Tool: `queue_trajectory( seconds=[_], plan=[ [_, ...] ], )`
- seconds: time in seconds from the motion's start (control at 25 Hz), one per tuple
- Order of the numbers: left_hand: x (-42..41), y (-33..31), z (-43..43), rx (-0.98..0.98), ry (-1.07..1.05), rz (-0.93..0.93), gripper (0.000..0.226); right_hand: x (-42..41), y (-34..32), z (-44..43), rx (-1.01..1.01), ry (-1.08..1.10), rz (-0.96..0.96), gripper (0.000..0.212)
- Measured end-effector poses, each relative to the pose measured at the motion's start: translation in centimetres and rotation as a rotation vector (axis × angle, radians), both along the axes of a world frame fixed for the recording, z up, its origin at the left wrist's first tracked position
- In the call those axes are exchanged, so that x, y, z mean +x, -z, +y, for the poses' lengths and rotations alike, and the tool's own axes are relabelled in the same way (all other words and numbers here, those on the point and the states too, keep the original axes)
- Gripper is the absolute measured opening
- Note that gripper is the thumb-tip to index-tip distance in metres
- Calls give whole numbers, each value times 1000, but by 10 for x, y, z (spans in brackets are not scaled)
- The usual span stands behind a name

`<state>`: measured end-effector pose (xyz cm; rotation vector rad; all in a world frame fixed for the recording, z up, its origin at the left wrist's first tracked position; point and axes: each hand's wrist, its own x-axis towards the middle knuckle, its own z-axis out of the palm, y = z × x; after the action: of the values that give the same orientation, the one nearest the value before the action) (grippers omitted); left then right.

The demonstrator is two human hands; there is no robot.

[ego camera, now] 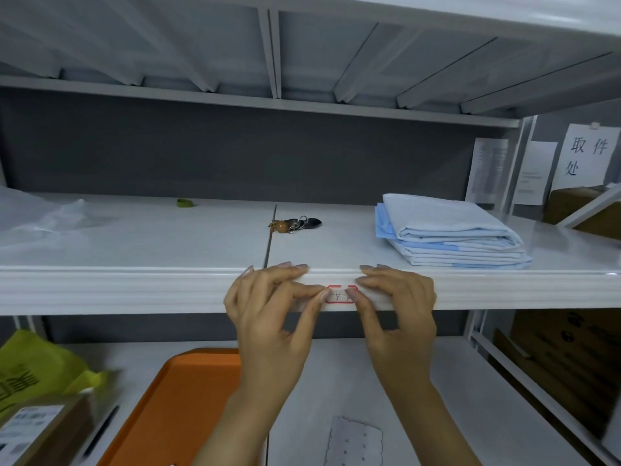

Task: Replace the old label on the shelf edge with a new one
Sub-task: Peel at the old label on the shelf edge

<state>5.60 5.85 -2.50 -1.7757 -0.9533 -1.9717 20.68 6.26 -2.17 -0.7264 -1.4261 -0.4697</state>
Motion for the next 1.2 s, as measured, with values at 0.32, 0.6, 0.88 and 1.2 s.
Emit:
queue_trajectory(
  seconds=[0.32, 0.6, 0.88, 1.2],
  plan=[
    [3, 1, -2, -3, -30, -16, 16, 3, 6, 9, 101, 26, -68, 10],
    [6, 2, 3, 27, -50, -33, 16, 2, 9, 17, 173, 93, -97, 12],
    [7, 5, 5, 44, -45, -34, 16, 4, 9, 18, 177, 77, -110, 13],
    [5, 6, 8, 71, -49, -30, 14, 2, 10, 22, 193, 87, -95, 12]
  ],
)
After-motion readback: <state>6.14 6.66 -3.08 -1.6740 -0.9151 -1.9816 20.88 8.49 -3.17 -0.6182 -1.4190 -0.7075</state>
